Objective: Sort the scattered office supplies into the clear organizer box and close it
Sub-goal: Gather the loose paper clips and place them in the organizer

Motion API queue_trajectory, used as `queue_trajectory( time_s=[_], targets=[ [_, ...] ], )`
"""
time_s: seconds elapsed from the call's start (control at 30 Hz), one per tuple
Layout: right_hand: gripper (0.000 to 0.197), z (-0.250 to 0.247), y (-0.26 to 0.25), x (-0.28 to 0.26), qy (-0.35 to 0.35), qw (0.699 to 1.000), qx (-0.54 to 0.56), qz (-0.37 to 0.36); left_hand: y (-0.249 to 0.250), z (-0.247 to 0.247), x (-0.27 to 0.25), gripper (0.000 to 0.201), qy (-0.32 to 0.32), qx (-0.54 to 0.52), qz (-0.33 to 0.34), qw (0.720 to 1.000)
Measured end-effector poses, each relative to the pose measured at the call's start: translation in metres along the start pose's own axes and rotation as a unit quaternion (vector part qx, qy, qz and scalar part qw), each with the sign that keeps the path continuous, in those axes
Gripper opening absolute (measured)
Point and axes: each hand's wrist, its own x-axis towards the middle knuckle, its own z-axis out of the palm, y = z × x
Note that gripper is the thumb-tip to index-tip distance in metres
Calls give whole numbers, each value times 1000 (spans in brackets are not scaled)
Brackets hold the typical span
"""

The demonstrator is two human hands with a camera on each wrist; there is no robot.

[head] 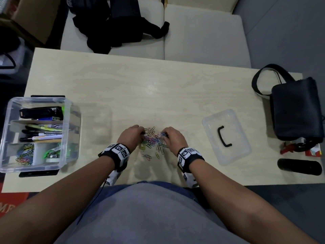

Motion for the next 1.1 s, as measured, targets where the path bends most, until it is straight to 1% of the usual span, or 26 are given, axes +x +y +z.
queue_trajectory(
  time_s=[0.3,0.4,0.53,0.67,0.8,0.93,1.1],
  targets=[
    [13,-8,-20,-9,51,998,42,-6,3,-17,-16,14,55,-30,14,998],
    [12,-11,-33,-10,73,995,64,-11,3,-28,-27,15,74,-55,9,996],
    [14,-16,-57,-8,110,988,108,-28,-4,-45,-43,15,115,-87,2,990],
    [13,-21,-90,-5,131,978,152,-53,-16,-65,-60,14,153,-102,-12,983],
    [11,-19,-126,0,139,967,195,-86,-30,-84,-76,12,192,-119,-41,973],
    [10,-12,-168,4,133,955,236,-124,-51,-103,-97,11,230,-135,-70,961],
    [7,3,-223,10,103,943,265,-173,-83,-126,-130,10,284,-147,-113,941]
  ],
)
